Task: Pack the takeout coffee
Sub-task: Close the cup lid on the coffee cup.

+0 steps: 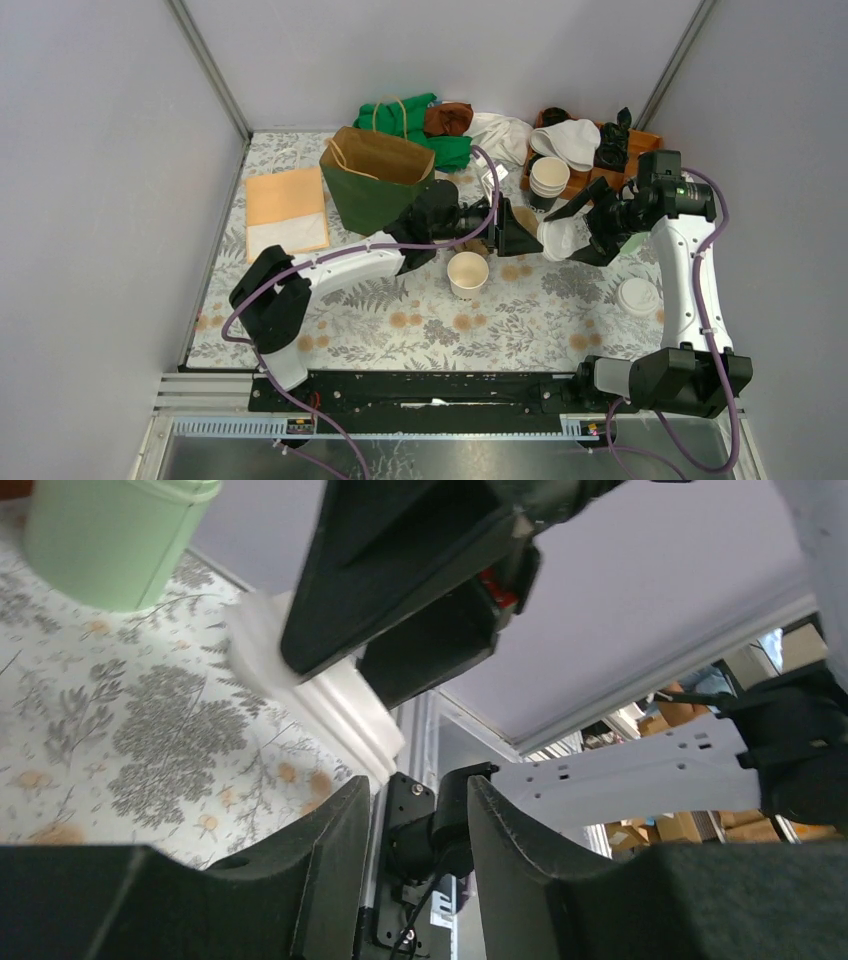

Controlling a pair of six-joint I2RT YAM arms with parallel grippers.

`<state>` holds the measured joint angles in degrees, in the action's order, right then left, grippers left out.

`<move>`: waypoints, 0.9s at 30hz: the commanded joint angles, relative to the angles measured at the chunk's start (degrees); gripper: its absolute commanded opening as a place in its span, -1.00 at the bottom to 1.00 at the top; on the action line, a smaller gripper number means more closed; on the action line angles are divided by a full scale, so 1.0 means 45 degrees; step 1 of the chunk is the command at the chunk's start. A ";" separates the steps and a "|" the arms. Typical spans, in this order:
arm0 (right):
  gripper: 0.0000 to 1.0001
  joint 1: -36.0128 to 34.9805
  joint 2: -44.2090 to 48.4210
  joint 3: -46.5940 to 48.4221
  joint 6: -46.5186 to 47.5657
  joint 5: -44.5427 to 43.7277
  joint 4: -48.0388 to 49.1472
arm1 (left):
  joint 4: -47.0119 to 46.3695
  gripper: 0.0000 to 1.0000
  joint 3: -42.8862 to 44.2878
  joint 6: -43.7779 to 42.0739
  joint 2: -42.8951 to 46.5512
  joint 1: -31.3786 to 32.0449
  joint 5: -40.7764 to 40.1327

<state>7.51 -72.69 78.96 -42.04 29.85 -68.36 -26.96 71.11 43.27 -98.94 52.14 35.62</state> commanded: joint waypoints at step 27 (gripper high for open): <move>0.56 -0.0067 0.0330 -0.0150 -0.0457 0.1073 -0.0151 | -0.2386 -0.18 -0.0414 0.1118 -0.0040 -0.0671 0.0847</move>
<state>7.51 -72.58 77.89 -43.59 32.47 -68.31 -33.58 67.22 47.92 -99.11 48.99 38.50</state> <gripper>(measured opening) 0.896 0.413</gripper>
